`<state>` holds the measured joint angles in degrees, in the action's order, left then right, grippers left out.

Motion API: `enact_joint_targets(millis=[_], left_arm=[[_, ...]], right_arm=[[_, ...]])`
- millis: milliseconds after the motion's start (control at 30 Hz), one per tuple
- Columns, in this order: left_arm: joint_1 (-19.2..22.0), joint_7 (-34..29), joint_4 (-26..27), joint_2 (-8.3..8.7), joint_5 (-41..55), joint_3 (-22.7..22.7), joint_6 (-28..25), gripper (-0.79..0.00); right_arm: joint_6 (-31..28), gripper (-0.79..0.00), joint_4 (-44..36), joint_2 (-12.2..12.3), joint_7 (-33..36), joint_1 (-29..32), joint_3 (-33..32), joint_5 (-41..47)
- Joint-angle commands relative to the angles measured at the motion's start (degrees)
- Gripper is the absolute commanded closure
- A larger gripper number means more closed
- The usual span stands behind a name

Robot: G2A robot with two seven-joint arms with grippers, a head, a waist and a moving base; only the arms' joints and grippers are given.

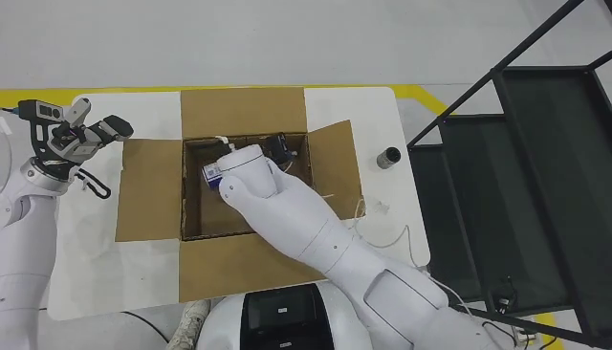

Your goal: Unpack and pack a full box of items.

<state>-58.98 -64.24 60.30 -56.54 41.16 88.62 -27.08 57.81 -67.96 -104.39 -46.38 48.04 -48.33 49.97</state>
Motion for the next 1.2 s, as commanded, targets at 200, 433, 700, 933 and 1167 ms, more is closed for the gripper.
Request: enact_joint_targets(millis=[200, 433, 700, 933, 1167], left_arm=[[0.0, 0.0, 0.0, 0.0, 0.0, 0.0, 0.0, -0.785], [0.0, 0.0, 0.0, 0.0, 0.0, 0.0, 0.0, -0.785], [0.0, 0.0, 0.0, 0.0, 0.0, 0.0, 0.0, -0.785], [0.0, 0.0, 0.0, 0.0, 0.0, 0.0, 0.0, -0.785], [0.0, 0.0, 0.0, 0.0, 0.0, 0.0, 0.0, -0.785]], right_arm=[[0.19, 0.0, -12.48, 5.21, 0.1, 4.76, 1.45, 3.25], [0.19, 0.0, -18.86, 11.9, 0.29, 2.74, 4.33, 11.69], [0.19, 0.0, -19.36, 12.58, 0.59, 2.41, 4.54, 12.78], [0.19, 0.0, -19.36, 12.58, 0.59, 2.41, 4.54, 12.78], [0.19, 0.0, -20.8, 12.83, 2.14, 3.24, 5.31, 9.76]])
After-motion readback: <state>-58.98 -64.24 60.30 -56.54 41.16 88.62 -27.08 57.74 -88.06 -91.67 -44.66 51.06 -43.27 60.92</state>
